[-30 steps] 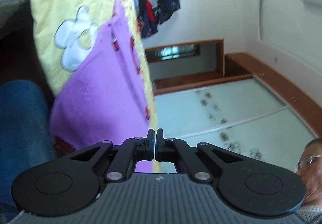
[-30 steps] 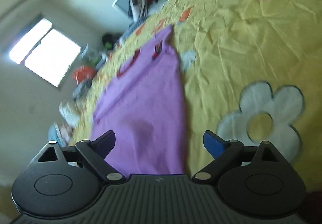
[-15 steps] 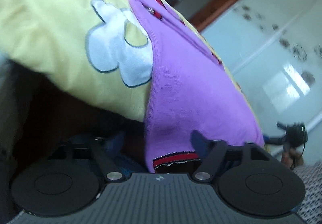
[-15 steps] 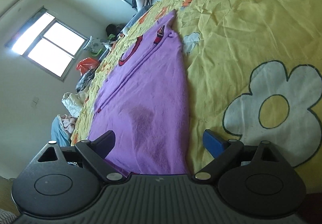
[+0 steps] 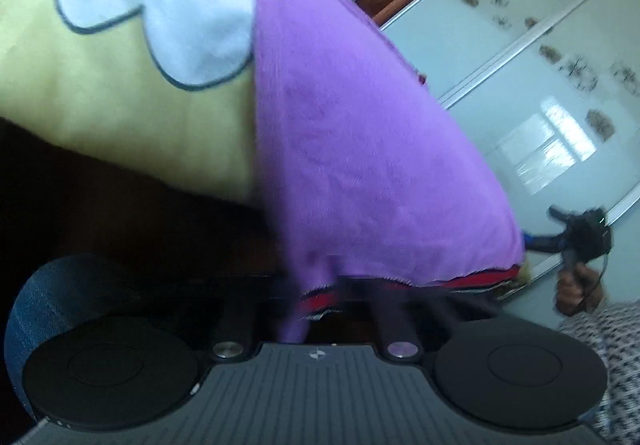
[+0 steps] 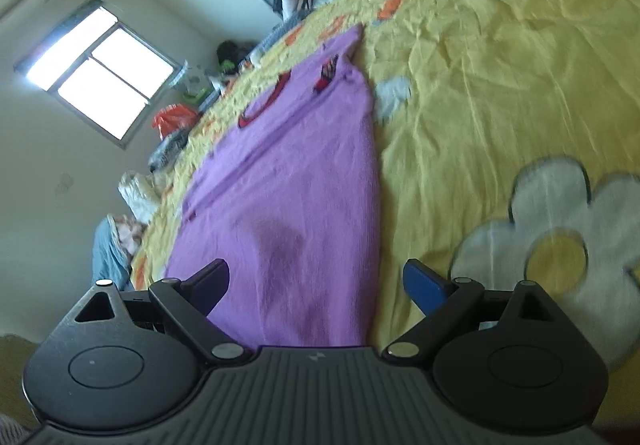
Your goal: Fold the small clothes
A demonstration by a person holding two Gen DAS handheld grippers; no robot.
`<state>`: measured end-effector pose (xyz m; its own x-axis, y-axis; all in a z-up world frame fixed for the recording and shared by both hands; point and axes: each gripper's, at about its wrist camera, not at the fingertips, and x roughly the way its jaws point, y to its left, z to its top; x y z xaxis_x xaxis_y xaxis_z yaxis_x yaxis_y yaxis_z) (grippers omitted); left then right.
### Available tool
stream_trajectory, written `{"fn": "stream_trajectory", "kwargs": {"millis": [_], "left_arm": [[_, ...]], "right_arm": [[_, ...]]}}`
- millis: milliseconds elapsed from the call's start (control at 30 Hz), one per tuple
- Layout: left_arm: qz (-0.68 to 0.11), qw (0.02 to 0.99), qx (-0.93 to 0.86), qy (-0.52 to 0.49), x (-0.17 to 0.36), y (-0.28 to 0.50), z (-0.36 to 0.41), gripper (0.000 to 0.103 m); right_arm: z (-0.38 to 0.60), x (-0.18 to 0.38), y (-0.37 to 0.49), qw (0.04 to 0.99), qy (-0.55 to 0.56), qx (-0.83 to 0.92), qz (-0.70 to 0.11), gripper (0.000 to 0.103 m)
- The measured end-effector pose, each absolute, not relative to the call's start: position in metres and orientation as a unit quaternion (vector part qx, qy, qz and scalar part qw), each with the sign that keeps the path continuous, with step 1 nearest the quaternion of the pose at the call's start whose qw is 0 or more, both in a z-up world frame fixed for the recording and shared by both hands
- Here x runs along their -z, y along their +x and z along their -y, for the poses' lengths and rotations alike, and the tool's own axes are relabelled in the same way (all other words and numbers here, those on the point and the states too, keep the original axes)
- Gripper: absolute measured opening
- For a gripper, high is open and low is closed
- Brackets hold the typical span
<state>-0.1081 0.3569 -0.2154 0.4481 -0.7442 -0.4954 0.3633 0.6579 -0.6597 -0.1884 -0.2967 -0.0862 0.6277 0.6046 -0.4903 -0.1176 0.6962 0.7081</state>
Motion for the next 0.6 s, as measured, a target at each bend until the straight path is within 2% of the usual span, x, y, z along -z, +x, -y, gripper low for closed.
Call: {"fn": "stream_trajectory", "kwargs": {"millis": [167,300,333,367,400,600], "left_arm": [[-0.367,0.825,0.342,-0.261,0.200,-0.120,-0.366,0.001],[-0.335,0.826,0.355,-0.281,0.181,-0.132,-0.364,0.001],[-0.328,0.828,0.356,-0.284,0.176,-0.135,-0.363,0.001],[-0.321,0.829,0.357,-0.286,0.171,-0.137,-0.362,0.001],[-0.315,0.831,0.357,-0.289,0.168,-0.138,-0.363,0.001],[-0.263,0.835,0.372,-0.308,0.134,-0.144,-0.371,0.001]], "right_arm": [[0.307,0.093,-0.148,0.837,0.348,-0.226,-0.357,0.095],[0.289,0.093,-0.124,0.826,0.315,-0.270,-0.381,0.092],[0.287,0.093,-0.120,0.825,0.315,-0.271,-0.384,0.080],[0.285,0.095,-0.114,0.816,0.318,-0.269,-0.401,0.011],[0.285,0.099,-0.111,0.810,0.332,-0.261,-0.408,0.004],[0.284,0.084,-0.100,0.800,0.386,-0.301,-0.347,0.004]]}}
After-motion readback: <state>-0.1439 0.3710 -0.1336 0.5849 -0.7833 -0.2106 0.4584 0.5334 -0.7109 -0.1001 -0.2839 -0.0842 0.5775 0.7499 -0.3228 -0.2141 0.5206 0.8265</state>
